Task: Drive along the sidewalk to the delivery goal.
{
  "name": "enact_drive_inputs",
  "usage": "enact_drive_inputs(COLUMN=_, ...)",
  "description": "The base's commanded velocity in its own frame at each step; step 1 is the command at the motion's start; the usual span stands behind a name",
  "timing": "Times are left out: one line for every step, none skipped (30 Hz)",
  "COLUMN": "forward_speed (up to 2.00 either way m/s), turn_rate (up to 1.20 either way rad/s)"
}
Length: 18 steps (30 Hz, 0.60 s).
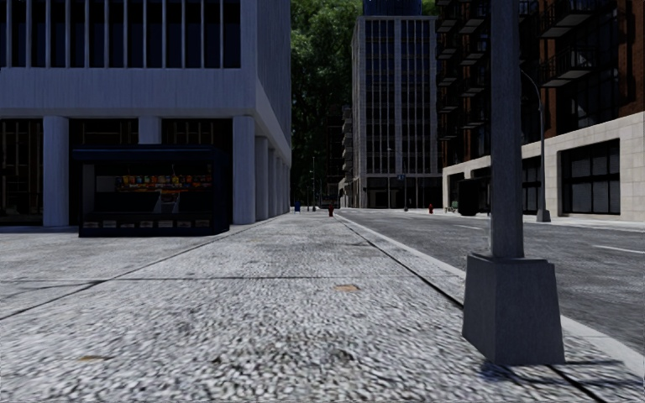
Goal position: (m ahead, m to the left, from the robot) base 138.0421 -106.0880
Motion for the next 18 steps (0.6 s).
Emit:
enact_drive_inputs(forward_speed=1.36, turn_rate=0.0)
enact_drive_inputs(forward_speed=1.36, turn_rate=0.0)
enact_drive_inputs(forward_speed=1.43, turn_rate=0.0)
enact_drive_inputs(forward_speed=2.0, turn_rate=0.0)
enact_drive_inputs(forward_speed=2.0, turn_rate=0.0)
enact_drive_inputs(forward_speed=2.0, turn_rate=0.0)
enact_drive_inputs(forward_speed=2.0, turn_rate=0.0)
enact_drive_inputs(forward_speed=2.0, turn_rate=0.0)
enact_drive_inputs(forward_speed=2.0, turn_rate=0.0)
enact_drive_inputs(forward_speed=2.0, turn_rate=0.0)
enact_drive_inputs(forward_speed=2.0, turn_rate=0.0)
enact_drive_inputs(forward_speed=2.0, turn_rate=0.0)
enact_drive_inputs(forward_speed=2.0, turn_rate=0.0)
enact_drive_inputs(forward_speed=2.0, turn_rate=0.0)
enact_drive_inputs(forward_speed=2.0, turn_rate=0.0)
enact_drive_inputs(forward_speed=2.0, turn_rate=0.0)
enact_drive_inputs(forward_speed=2.0, turn_rate=0.0)
enact_drive_inputs(forward_speed=2.0, turn_rate=0.0)
